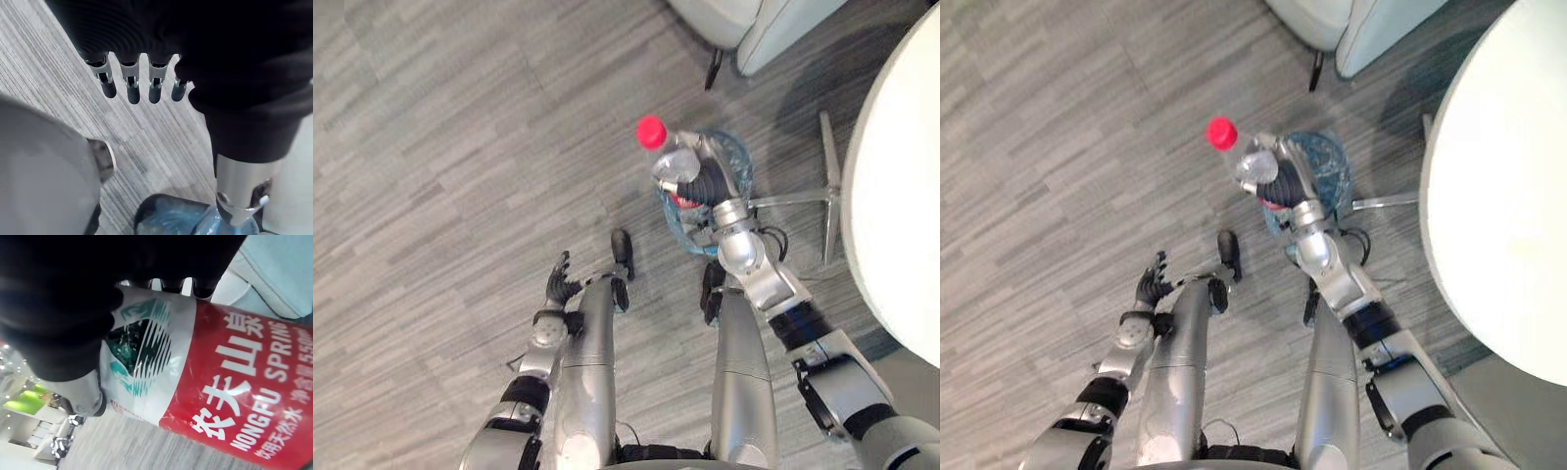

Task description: Gather rubbish on tea table into small bin, then transfer packed bag to large trash can.

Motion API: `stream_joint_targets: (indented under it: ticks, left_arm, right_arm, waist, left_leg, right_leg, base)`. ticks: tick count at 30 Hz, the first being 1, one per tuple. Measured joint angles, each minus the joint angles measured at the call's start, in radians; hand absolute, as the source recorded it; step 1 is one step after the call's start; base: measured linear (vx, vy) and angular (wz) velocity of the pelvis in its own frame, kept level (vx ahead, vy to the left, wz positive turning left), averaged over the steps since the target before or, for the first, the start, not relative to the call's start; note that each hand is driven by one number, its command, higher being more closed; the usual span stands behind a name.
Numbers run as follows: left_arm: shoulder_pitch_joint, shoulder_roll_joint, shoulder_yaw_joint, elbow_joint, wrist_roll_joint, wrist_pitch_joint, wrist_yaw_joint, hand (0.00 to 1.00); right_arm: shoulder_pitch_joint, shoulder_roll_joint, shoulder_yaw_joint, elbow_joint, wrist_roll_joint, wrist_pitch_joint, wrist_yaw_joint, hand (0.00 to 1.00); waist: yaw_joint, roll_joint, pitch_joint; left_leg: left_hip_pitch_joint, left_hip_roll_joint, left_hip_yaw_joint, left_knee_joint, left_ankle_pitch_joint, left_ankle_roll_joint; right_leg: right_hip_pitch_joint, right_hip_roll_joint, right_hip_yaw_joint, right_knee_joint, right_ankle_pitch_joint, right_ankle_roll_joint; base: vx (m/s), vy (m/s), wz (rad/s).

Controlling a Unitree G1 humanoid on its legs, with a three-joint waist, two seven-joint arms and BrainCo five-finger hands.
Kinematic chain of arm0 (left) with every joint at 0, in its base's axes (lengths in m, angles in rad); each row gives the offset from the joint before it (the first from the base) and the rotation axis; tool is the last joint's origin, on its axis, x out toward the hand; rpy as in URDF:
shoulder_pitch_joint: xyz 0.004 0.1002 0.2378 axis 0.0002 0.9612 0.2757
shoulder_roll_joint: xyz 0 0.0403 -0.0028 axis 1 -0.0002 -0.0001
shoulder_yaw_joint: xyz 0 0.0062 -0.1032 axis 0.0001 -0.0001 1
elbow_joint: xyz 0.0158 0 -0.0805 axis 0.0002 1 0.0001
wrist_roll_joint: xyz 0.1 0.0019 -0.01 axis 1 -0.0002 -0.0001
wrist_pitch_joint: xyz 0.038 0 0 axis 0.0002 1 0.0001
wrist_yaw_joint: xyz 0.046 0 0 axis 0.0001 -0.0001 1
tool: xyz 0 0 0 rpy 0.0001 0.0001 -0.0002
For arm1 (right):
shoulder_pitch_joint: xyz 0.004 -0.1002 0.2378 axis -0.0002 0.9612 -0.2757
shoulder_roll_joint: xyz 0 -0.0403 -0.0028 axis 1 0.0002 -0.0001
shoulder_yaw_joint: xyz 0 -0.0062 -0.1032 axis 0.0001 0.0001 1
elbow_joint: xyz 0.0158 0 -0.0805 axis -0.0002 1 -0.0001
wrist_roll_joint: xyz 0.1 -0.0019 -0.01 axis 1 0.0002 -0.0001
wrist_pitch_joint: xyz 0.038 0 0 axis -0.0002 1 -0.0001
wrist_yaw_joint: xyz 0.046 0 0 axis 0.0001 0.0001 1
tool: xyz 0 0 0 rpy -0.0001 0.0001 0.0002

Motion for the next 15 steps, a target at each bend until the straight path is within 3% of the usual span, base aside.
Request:
stream_joint_targets:
  ticks: [6,15]
  left_arm:
    - [-0.012,0.014,0.001,-0.076,-0.03,-0.02,0.018,0.0]
    - [-0.012,0.031,0.002,-0.109,-0.071,-0.04,0.018,0.0]
  right_arm:
    - [-0.095,-0.008,-0.02,0.144,0.004,0.027,-0.019,1.0]
    - [-0.173,-0.024,-0.049,0.284,0.048,0.039,-0.022,1.0]
  waist:
    - [0.017,-0.001,0.001]
    - [0.024,-0.001,0.001]
  left_leg:
    - [-0.132,0.002,-0.021,0.062,0.002,-0.003]
    - [-0.192,0.016,-0.018,0.067,0.014,-0.009]
  right_leg:
    - [-0.135,-0.005,-0.007,0.092,-0.026,-0.013]
    - [-0.205,-0.003,-0.008,0.122,-0.031,-0.02]
  base:
    - [-0.01,-0.054,0.09]
    - [-0.01,-0.021,0.01]
